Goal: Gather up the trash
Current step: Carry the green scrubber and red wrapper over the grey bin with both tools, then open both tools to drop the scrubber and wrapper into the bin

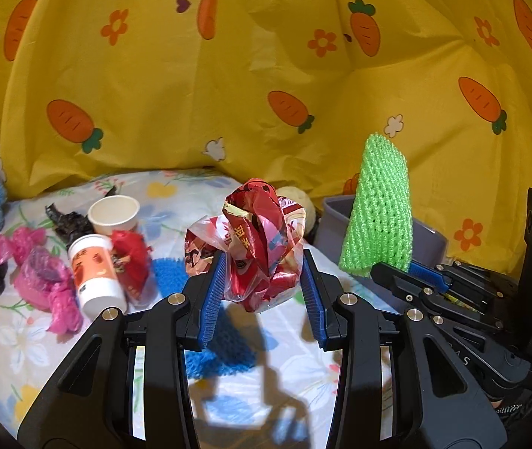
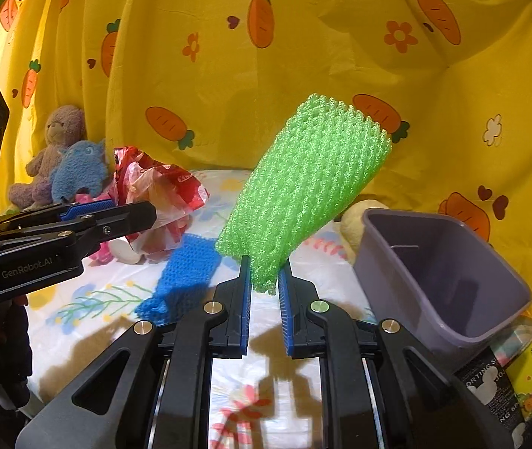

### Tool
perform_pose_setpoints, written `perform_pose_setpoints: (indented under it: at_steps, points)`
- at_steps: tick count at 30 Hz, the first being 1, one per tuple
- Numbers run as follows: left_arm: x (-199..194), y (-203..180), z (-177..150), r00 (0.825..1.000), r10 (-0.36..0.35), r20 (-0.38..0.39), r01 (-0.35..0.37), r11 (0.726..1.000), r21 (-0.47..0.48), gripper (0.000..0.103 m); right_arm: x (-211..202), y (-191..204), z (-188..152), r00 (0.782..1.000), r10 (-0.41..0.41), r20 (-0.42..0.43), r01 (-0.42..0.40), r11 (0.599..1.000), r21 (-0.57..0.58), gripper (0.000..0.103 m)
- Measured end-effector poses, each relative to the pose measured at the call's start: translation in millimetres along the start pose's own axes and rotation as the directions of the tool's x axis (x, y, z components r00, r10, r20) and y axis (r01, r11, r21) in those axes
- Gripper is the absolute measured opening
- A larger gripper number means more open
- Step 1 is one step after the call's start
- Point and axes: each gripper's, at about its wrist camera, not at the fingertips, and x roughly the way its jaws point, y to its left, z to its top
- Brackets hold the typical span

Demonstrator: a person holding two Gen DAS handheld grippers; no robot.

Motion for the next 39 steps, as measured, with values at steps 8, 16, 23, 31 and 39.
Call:
perform_pose_setpoints:
  at_steps: [8,16,23,31,39]
  points:
    - [48.6,-54.8,24.6,0.993,-0.114,-0.027,0.116,0.99,0.086,0.039,0.2,-73.1,6.0,0.985,-0.172,0.0,0.171,0.981,0.097,0.015]
    - [89.2,-89.0,33.1,0.962,-0.269,-0.048,0.273,0.956,0.106,0.039,7.5,-125.9,-2.2,0.964,-0.262,-0.044,0.265,0.949,0.171,0.015]
    - [117.2,-111.4,42.6,0.947,-0.314,-0.068,0.321,0.938,0.131,0.039,20.7,-147.9,-7.3,0.956,-0.28,-0.088,0.292,0.935,0.202,0.015]
    - [153.0,-128.6,49.8,0.935,-0.337,-0.112,0.349,0.929,0.118,0.04,30.0,-158.3,-10.0,0.955,-0.276,-0.111,0.295,0.929,0.222,0.016]
    - [185.3,-135.6,50.8,0.917,-0.363,-0.168,0.376,0.925,0.052,0.041,34.0,-164.2,-9.8,0.955,-0.271,-0.122,0.294,0.926,0.238,0.017]
